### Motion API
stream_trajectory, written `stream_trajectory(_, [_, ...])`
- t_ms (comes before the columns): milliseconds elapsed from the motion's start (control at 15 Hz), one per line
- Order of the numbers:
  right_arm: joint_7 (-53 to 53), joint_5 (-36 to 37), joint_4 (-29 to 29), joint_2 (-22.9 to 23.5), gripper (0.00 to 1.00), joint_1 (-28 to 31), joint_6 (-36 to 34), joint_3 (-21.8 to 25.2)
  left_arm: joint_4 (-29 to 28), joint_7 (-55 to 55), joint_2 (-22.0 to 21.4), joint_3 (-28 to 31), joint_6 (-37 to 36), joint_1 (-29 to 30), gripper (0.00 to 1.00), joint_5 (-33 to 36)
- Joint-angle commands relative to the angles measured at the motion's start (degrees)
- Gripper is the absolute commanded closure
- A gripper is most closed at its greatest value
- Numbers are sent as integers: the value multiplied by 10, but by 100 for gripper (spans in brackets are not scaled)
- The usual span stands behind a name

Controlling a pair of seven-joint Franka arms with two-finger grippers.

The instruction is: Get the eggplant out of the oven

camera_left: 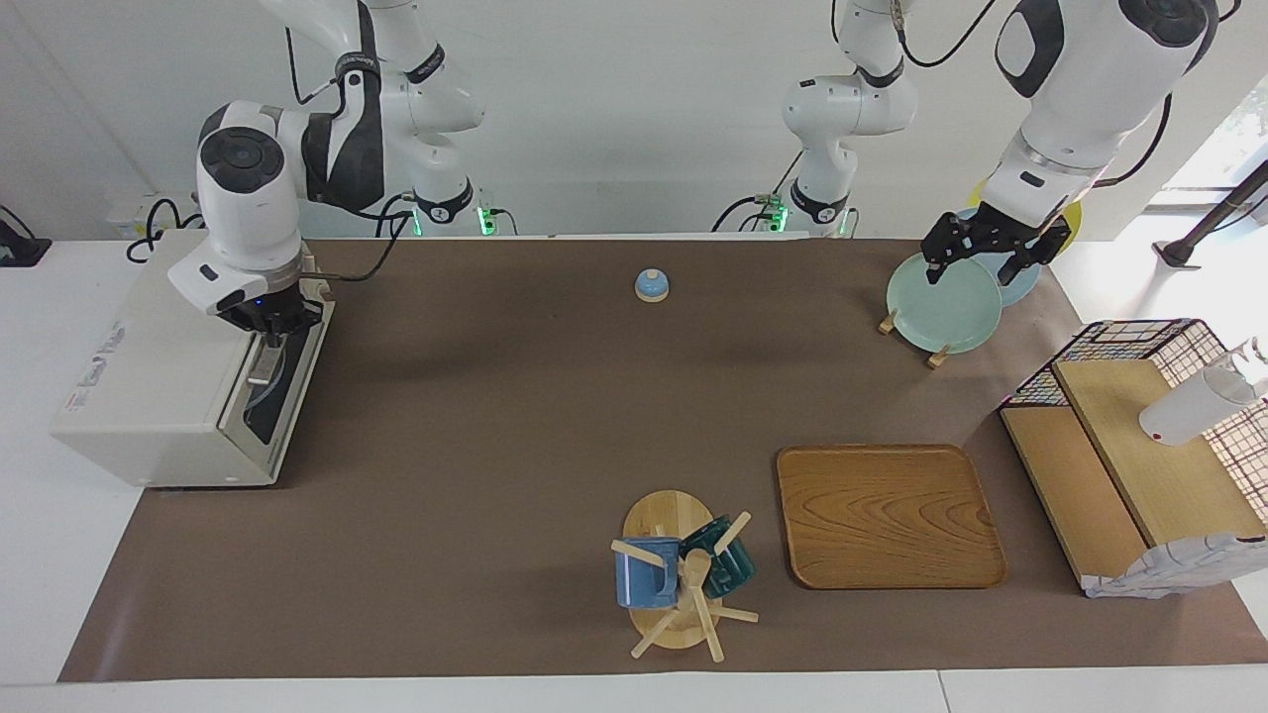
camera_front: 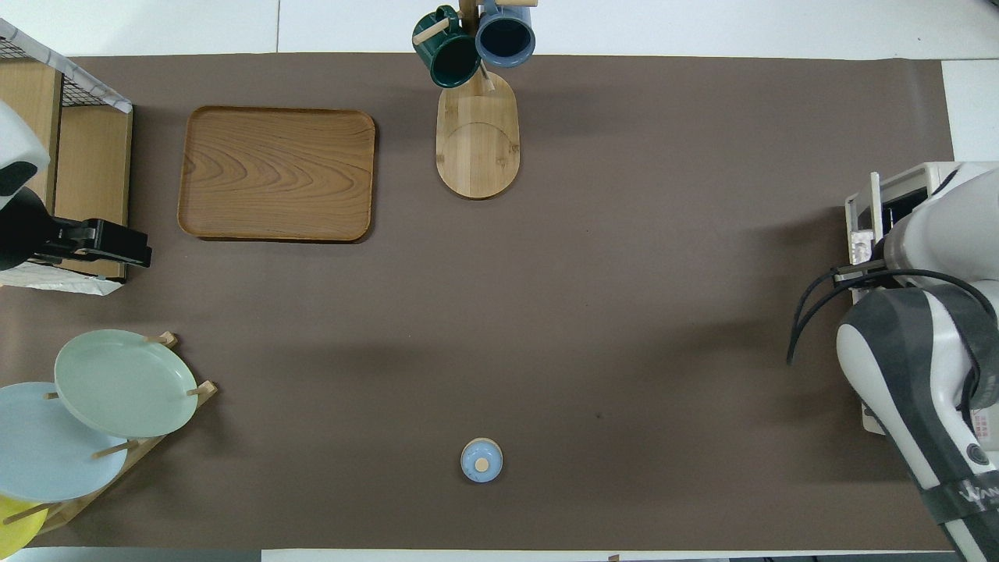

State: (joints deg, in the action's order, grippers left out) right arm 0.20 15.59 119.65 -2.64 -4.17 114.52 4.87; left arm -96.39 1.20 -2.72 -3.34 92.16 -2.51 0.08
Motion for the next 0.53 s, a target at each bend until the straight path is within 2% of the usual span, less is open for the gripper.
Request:
stream_trajectory(0, [36,-16,38,26,100,-7,75,1,-10,4,-11,-3,0,5,0,11])
stream_trajectory(133, [56,-34,48,46,100,-22,111,1,-10,4,-11,-3,0,5,0,11])
stream_trajectory(467, [74,-41,109,56,100,-22,203,0,-10,4,-11,-3,0,5,0,11])
